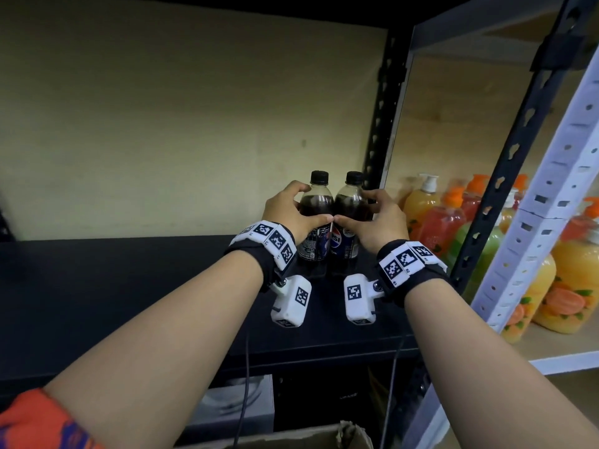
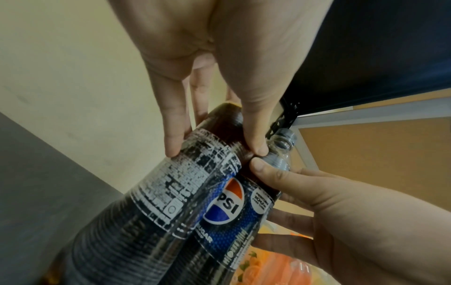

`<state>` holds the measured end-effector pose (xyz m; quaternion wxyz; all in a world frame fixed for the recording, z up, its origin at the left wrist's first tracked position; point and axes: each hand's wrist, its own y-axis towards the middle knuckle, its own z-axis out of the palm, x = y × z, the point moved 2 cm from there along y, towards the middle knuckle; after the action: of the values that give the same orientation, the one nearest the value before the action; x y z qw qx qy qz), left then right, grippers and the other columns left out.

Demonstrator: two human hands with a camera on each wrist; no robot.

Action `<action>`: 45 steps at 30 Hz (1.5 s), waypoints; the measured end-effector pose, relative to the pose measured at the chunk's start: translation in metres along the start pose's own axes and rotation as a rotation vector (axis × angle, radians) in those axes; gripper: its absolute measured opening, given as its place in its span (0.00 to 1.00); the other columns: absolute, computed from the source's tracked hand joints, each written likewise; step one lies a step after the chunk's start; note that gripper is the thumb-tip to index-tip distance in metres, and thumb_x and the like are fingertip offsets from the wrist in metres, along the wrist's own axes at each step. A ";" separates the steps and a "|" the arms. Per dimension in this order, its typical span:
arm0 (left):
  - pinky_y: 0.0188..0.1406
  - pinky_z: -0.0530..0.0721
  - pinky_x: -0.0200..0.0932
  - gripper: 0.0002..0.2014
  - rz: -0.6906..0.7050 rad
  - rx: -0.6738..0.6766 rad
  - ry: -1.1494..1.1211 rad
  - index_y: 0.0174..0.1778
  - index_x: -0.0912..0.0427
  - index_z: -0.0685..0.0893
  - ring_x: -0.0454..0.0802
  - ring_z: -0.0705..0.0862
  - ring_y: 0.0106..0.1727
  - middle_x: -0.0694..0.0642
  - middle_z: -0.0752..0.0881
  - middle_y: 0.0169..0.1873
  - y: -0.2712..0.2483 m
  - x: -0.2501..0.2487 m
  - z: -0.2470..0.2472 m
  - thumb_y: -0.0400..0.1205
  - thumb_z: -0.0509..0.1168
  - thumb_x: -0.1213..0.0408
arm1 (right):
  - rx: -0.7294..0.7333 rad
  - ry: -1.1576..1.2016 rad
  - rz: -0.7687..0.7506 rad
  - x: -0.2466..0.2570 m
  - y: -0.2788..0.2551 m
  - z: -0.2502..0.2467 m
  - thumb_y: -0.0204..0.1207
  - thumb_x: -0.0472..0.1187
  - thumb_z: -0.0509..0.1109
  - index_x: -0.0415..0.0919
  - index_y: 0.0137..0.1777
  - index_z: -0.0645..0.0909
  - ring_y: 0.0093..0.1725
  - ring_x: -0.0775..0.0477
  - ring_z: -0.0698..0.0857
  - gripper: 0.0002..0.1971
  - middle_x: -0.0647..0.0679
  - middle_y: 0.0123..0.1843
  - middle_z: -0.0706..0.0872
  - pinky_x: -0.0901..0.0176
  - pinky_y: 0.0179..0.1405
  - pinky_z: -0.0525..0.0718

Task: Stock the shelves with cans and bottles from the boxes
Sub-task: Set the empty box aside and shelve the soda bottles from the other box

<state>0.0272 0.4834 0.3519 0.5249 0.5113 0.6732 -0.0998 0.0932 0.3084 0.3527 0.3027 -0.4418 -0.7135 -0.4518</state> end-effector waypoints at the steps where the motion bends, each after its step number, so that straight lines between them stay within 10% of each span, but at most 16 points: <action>1: 0.48 0.92 0.55 0.31 -0.006 0.001 -0.009 0.65 0.44 0.82 0.51 0.89 0.47 0.48 0.86 0.43 0.007 0.001 0.004 0.67 0.85 0.51 | -0.018 -0.007 0.000 -0.002 0.006 0.001 0.68 0.47 0.87 0.49 0.73 0.76 0.56 0.52 0.83 0.35 0.51 0.62 0.85 0.70 0.42 0.80; 6: 0.47 0.92 0.56 0.33 -0.030 -0.004 -0.052 0.64 0.44 0.83 0.51 0.90 0.47 0.49 0.89 0.44 0.039 0.010 0.022 0.64 0.87 0.52 | -0.069 -0.051 0.011 -0.013 0.037 0.010 0.64 0.52 0.88 0.51 0.72 0.77 0.63 0.46 0.87 0.37 0.49 0.64 0.88 0.46 0.64 0.87; 45: 0.53 0.92 0.56 0.37 -0.010 0.006 -0.018 0.67 0.42 0.79 0.51 0.90 0.54 0.48 0.89 0.55 0.151 0.034 0.081 0.63 0.86 0.52 | -0.206 -0.072 -0.026 -0.063 0.153 0.042 0.66 0.51 0.86 0.46 0.72 0.78 0.66 0.44 0.85 0.35 0.48 0.66 0.87 0.53 0.67 0.83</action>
<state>0.1985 0.5177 0.3501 0.5288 0.5086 0.6707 -0.1089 0.2565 0.3550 0.3409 0.2240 -0.4770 -0.6793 -0.5107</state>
